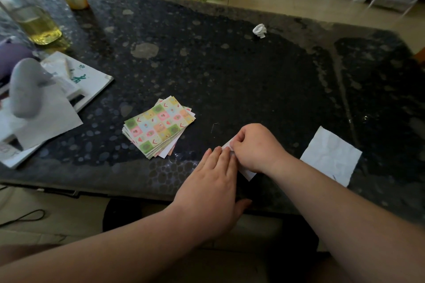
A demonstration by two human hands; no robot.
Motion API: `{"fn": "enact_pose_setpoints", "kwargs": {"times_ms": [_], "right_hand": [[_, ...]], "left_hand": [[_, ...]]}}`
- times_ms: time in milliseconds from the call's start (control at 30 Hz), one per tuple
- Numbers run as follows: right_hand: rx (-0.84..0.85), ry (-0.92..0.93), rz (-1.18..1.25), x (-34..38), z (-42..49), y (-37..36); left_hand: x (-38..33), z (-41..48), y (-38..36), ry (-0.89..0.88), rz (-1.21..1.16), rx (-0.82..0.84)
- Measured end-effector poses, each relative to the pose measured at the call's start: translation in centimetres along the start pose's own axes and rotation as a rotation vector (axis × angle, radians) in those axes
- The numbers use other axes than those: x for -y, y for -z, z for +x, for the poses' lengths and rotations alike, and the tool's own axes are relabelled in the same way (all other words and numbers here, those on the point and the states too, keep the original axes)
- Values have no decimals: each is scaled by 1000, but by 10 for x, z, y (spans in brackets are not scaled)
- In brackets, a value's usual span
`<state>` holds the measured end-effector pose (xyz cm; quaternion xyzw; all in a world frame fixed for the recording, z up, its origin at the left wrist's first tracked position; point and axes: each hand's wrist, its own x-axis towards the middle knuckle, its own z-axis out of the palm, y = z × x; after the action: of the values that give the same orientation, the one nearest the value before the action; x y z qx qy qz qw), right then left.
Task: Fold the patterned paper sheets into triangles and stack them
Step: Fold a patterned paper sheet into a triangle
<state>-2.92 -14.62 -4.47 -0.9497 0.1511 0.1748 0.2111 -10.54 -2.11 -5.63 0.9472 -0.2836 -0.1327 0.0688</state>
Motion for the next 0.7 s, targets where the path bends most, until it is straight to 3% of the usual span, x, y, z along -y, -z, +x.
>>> {"fn": "enact_pose_setpoints", "kwargs": {"times_ms": [300, 400, 533, 700], "right_hand": [[3, 32, -5, -2, 1, 0], [24, 133, -2, -11, -9, 13], [60, 454, -376, -25, -34, 28], [143, 518, -582, -22, -53, 19]], "left_hand": [[1, 1, 0, 2, 23, 12], [4, 1, 3, 2, 80, 43], [6, 2, 11, 14, 48, 41], [5, 6, 18, -25, 35, 44]]}}
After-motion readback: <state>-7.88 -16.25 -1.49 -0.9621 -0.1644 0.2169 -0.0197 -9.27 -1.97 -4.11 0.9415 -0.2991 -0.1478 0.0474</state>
